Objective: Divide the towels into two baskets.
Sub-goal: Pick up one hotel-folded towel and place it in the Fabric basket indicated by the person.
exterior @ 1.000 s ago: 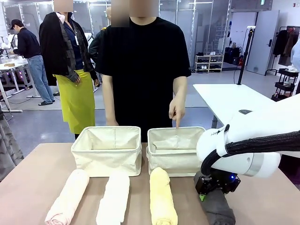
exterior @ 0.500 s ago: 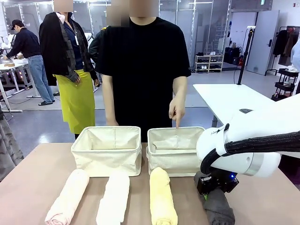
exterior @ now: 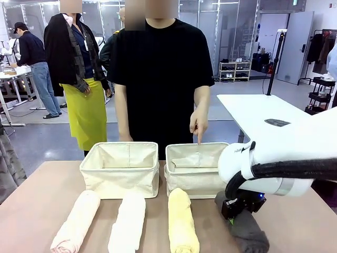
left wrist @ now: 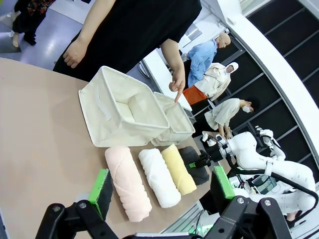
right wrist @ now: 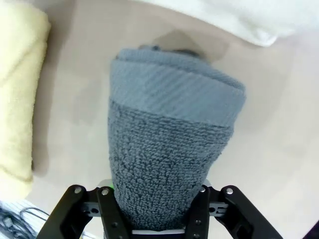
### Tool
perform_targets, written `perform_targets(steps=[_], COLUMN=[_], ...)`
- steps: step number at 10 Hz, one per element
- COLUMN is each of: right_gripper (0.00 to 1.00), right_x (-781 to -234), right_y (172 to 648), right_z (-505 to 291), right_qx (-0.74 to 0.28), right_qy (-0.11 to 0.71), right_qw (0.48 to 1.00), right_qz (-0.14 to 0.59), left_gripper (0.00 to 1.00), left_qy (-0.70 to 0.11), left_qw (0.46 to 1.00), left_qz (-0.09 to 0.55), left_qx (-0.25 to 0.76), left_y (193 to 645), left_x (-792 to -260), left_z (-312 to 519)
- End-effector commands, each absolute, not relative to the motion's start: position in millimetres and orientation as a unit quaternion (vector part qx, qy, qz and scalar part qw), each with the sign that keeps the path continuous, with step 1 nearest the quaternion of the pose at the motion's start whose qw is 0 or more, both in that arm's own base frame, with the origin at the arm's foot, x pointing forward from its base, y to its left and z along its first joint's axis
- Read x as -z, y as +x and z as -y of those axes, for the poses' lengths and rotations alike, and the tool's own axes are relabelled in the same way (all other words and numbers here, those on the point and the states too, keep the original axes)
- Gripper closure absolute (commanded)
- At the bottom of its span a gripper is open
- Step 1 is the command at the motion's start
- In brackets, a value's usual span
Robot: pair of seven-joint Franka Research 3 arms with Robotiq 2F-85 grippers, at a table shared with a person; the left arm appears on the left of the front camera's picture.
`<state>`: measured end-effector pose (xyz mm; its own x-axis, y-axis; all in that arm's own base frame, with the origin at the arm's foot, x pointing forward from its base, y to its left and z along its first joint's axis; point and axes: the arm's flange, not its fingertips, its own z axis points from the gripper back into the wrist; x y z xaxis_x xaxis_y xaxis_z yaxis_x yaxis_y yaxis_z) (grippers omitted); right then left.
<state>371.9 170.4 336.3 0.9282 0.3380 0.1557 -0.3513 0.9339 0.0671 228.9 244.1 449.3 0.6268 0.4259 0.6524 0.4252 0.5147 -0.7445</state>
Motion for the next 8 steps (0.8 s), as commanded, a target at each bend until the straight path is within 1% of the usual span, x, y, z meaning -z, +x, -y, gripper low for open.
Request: perform_targets(steps=[1,2,4,5,6,7,8], right_gripper=[0.61,0.61,0.61,0.61,0.61,0.61,0.61], right_x=[-390.3,-411.8,-448.3,-466.4,-479.5,-494.2,-513.6], right_y=[346.8,352.0,370.0,381.7,393.5,402.6,411.4], right_z=[-168.2,-168.0,-175.4,-178.5,-184.4,-194.2,-204.7], right_qx=[-0.289,-0.329,-0.411,-0.476,-0.53,-0.579,-0.632], right_qy=[0.016,-0.003,-0.01,-0.018,-0.034,-0.068,-0.085], right_qw=[0.955,0.943,0.911,0.879,0.847,0.812,0.768], right_qz=[0.062,0.044,0.026,0.008,0.017,0.041,0.056], left_gripper=[0.0,0.0,0.0,0.0,0.0,0.0,0.0], left_qy=[-0.494,-0.494,-0.494,-0.494,-0.494,-0.494,-0.494], left_qw=[0.753,0.753,0.753,0.753,0.753,0.753,0.753], left_qz=[0.435,0.435,0.435,0.435,0.435,0.435,0.435], left_qx=[0.003,0.003,0.003,0.003,0.003,0.003,0.003], left_y=[226.3,226.3,226.3,226.3,226.3,226.3,226.3], left_x=[-451.1,-451.1,-451.1,-451.1,-451.1,-451.1,-451.1], left_z=[-244.5,-244.5,-244.5,-244.5,-244.5,-244.5,-244.5])
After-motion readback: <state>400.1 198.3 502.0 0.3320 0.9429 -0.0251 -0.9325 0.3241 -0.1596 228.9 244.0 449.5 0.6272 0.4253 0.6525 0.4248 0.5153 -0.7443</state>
